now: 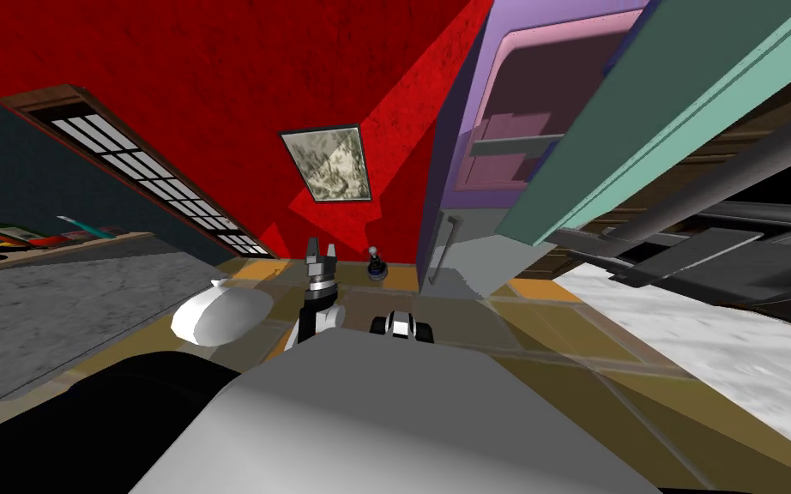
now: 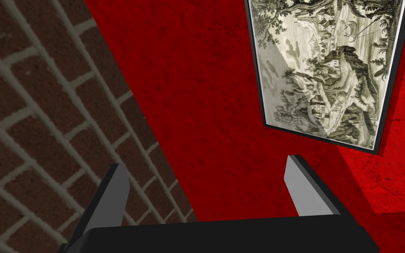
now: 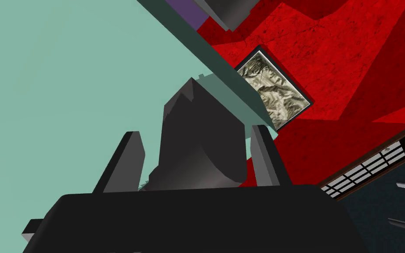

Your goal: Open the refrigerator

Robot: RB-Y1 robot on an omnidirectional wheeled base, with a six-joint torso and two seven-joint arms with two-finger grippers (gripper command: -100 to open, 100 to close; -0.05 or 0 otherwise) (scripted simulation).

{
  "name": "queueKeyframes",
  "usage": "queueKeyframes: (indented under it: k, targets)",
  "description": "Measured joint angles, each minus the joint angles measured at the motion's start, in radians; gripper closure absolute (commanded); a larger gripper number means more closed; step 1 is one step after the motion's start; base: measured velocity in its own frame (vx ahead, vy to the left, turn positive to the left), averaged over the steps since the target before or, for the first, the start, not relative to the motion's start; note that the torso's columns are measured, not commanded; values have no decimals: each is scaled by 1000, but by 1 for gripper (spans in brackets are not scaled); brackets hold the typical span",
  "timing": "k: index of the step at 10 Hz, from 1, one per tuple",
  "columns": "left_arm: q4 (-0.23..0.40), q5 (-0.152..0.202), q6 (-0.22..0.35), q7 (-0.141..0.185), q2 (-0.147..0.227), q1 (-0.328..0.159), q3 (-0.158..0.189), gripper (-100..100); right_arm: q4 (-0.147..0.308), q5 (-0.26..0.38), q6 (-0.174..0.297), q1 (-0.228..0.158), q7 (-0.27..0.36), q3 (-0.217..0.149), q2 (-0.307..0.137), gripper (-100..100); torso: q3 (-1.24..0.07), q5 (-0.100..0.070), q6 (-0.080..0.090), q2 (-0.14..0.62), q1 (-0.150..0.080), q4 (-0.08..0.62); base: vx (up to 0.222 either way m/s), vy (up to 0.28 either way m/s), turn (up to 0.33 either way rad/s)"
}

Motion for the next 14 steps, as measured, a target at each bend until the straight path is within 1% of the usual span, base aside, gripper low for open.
queueKeyframes:
  k: [1, 3, 4, 6, 7, 9, 10, 11, 12, 13, 14]
  targets:
    - [0, 0, 0, 0, 0, 0, 0, 0, 1, -14, -29, 5, 4, -15, 12, 100, 1, -1, 1, 3, -6, 2, -82, -132, 87]
    - [0, 0, 0, 0, 0, 0, 0, 0, 19, -36, -90, 0, 24, -27, 29, 100, 2, -4, 2, 4, -11, 2, -79, -174, 143]
    - [0, 0, 0, 0, 0, 0, 0, 0, 28, -56, -127, 2, 35, -47, 48, 100, 2, -5, 2, 5, -16, 3, -120, -165, 68]
    - [0, 0, 0, 0, 0, 0, 0, 0, 41, -80, -189, 3, 46, -74, 67, 100, 2, -5, 2, 4, -12, 2, -138, -170, 132]
    - [0, 0, 0, 0, 0, 0, 0, 0, 50, -101, -231, 7, 60, -95, 96, 100, 2, -4, 2, 5, -12, 2, -94, -181, 54]
    - [0, 0, 0, 0, 0, 0, 0, 0, 66, -126, -300, 8, 71, -121, 111, 100, -2, -3, 0, -1, -8, 0, -99, -188, 148]
    - [0, 0, 0, 0, 0, 0, 0, 0, 76, -146, -338, 9, 80, -141, 129, 100, -2, -2, -1, 0, -7, 0, -116, -143, 64]
    - [0, 0, 0, 0, 0, 0, 0, 0, 83, -155, -367, 8, 87, -149, 136, 100, -1, -2, 1, 0, -5, 0, -96, -169, 98]
    - [0, 0, 0, 0, 0, 0, 0, 0, 94, -170, -405, 10, 94, -165, 148, 100, -1, -1, 0, 1, -6, 1, -143, -234, 194]
    - [0, 0, 0, 0, 0, 0, 0, 0, 101, -190, -443, 13, 103, -187, 167, 100, 1, -1, 0, 5, -8, 2, -127, -161, 64]
    - [0, 0, 0, 0, 0, 0, 0, 0, 110, -199, -472, 11, 110, -194, 173, 100, 1, -2, 1, 4, -4, 1, -56, -47, -21]
